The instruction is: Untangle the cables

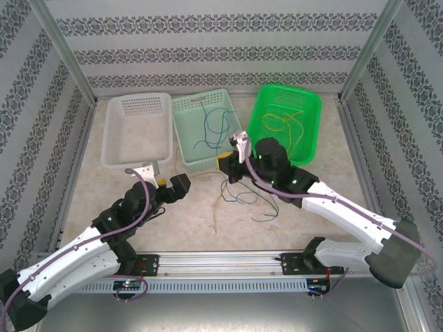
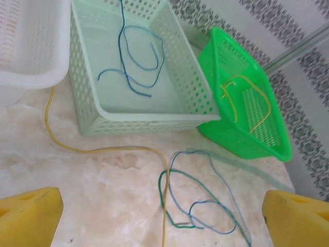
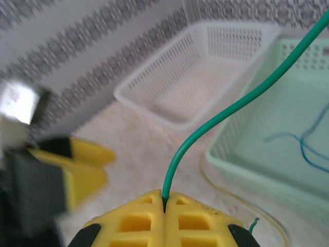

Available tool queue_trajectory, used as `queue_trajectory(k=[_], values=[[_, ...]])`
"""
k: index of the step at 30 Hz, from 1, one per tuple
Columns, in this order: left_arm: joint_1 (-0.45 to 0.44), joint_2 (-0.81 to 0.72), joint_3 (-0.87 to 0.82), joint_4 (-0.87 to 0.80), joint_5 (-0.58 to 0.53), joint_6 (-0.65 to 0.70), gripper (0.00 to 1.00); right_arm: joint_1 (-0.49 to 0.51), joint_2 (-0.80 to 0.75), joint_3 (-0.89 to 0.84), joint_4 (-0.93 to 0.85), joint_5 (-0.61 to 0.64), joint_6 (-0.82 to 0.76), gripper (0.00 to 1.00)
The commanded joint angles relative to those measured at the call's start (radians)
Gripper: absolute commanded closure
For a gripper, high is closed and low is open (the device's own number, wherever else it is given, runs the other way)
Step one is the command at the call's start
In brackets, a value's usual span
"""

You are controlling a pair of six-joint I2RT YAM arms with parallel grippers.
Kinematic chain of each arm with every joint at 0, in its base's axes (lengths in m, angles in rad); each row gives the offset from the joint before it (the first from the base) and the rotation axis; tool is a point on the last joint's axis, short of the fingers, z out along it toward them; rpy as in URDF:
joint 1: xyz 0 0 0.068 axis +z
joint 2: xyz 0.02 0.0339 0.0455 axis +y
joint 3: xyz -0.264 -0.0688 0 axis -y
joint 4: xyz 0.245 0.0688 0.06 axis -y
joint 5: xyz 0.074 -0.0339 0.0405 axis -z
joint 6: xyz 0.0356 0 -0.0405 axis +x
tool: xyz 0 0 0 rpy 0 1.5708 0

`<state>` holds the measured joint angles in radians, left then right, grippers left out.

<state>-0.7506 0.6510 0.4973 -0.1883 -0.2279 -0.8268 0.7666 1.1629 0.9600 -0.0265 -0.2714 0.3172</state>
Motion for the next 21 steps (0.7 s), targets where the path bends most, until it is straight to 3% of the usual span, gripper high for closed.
queue_trajectory(k=[1,6,11,21], values=[[0.009,0.033,0.025,-0.016,0.044,0.083,0.0,-0.029,0.035,0.104,0.015,-0.167,0.105,1.0],[0.01,0.068,0.088,-0.054,0.051,0.186,0.0,-0.045,0.122,0.221,0.029,-0.258,0.183,1.0],[0.01,0.009,0.089,-0.147,-0.097,0.16,0.0,-0.07,0.277,0.388,0.057,-0.34,0.267,1.0],[0.015,-0.317,0.083,-0.354,-0.386,0.106,0.0,-0.098,0.743,0.797,0.26,-0.437,0.496,1.0]])
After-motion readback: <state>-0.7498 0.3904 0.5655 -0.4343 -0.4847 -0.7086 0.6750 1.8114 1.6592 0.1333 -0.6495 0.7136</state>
